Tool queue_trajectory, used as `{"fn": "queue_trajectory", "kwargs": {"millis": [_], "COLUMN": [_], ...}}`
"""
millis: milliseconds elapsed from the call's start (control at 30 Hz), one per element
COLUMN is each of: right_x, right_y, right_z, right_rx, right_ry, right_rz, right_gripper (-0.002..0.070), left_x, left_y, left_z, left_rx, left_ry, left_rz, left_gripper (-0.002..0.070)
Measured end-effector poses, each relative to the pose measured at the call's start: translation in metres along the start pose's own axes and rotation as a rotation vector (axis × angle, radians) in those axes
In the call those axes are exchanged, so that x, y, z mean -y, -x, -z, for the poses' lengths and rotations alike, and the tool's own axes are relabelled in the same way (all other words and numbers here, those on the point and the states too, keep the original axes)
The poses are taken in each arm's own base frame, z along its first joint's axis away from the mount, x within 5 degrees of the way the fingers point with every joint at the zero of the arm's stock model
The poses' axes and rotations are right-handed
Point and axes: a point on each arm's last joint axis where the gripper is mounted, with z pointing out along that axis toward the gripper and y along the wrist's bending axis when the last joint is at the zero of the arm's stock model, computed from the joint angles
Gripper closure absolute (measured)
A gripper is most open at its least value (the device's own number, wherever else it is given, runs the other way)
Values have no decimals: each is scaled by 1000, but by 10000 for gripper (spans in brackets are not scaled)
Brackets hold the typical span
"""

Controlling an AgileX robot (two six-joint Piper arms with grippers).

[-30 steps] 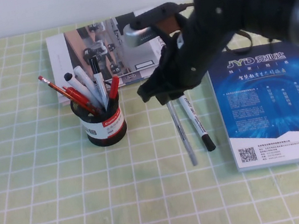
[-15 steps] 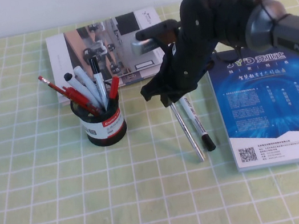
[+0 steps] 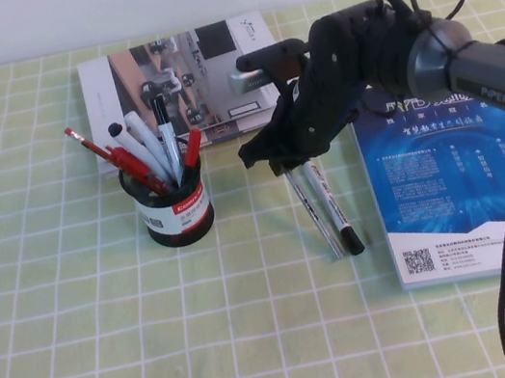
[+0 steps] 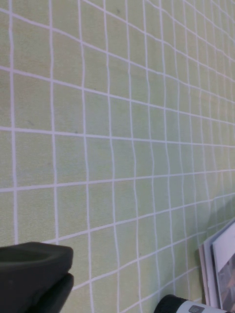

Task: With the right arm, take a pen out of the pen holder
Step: 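Take a marker out of the pen holder and lay it on the table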

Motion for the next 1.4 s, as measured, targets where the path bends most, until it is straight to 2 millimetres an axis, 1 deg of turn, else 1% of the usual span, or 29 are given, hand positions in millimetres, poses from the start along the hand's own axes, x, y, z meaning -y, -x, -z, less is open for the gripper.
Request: {"fn": "queue_trajectory", "kwargs": {"millis": [67,267,367,433,533,600,667,700,733,833,933,1000,1167,1267,1300,1333,1400], "right_x": [0,1,1,1,0,-6,-14,-17,-20,-22,-21,-18,-11,-7,-4,-3,0], "right_y": [-1,-2,-2,-1,2,1,-2,-5,-10,-30,-55,-74,-123,-153,-166,-173,-195], "right_z": [-3,-9,-7,-2,20,44,74,90,105,140,177,196,228,243,248,253,259], "right_rx": [-3,-10,-6,-4,-10,-11,17,32,46,72,100,109,124,135,139,150,142], "right_ry": [1,1,0,-8,-28,-39,-39,-41,-40,-36,-37,-40,-38,-34,-34,-32,-27], "right_rz": [-2,-5,-4,6,31,56,79,90,99,110,117,120,121,120,120,121,117], "right_gripper": [601,492,472,470,498,554,626,647,662,679,685,687,688,688,688,688,688], "left_x": [0,0,0,0,0,0,0,0,0,0,0,0,0,0,0,0,0], "left_y": [0,0,0,0,0,0,0,0,0,0,0,0,0,0,0,0,0], "left_z": [0,0,0,0,0,0,0,0,0,0,0,0,0,0,0,0,0], "left_rx": [0,0,0,0,0,0,0,0,0,0,0,0,0,0,0,0,0], "left_ry": [0,0,0,0,0,0,0,0,0,0,0,0,0,0,0,0,0], "left_rz": [0,0,0,0,0,0,0,0,0,0,0,0,0,0,0,0,0], "left_gripper": [680,680,680,680,680,680,680,680,680,680,680,680,680,680,680,680,680]}}
